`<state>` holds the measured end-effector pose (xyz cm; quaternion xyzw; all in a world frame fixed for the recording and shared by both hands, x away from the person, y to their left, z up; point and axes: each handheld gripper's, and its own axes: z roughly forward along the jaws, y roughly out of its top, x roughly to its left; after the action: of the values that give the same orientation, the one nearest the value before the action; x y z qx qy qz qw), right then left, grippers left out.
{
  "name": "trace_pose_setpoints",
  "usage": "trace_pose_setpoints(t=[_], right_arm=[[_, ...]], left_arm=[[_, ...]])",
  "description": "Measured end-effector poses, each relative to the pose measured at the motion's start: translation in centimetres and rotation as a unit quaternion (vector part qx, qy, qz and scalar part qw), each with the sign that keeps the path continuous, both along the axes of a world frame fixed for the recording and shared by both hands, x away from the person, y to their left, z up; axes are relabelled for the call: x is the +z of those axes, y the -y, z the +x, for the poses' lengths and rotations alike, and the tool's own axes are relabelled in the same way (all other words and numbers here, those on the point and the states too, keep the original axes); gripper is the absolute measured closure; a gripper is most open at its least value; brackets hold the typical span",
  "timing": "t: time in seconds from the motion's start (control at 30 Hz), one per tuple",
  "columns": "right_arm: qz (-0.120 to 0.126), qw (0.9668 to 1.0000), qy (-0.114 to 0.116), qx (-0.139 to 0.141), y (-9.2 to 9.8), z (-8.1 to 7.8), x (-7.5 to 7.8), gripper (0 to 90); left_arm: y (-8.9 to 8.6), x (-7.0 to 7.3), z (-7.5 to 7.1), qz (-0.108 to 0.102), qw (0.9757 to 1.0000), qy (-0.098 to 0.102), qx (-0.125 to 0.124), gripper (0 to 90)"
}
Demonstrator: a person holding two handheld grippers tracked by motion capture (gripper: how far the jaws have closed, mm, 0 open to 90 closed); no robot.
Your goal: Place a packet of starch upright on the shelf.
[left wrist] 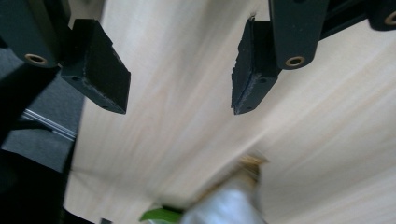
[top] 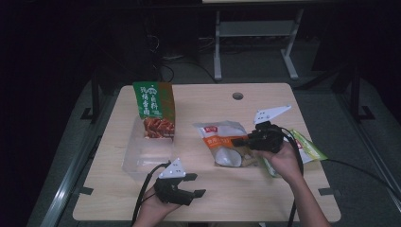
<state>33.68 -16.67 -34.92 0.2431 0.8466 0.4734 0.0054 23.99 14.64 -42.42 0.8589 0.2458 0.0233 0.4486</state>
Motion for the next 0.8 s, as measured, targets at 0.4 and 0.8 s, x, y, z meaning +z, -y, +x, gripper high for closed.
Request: trace_pose_setpoints(t=[0.4,0.8], right_arm=[[-0.004,0.9998,-0.006,0.019,-3.0,1.8,1.9,89.5],[-0.003,0.9988,-0.001,0.048,-6.4,3.7,3.6,89.5]], left_arm=[[-1.0,0.0,-0.6,-0.021,0.9997,0.007,0.004,30.4],[-1.5,-0.1,-0.9,-0.012,0.9997,0.019,0.002,27.6]])
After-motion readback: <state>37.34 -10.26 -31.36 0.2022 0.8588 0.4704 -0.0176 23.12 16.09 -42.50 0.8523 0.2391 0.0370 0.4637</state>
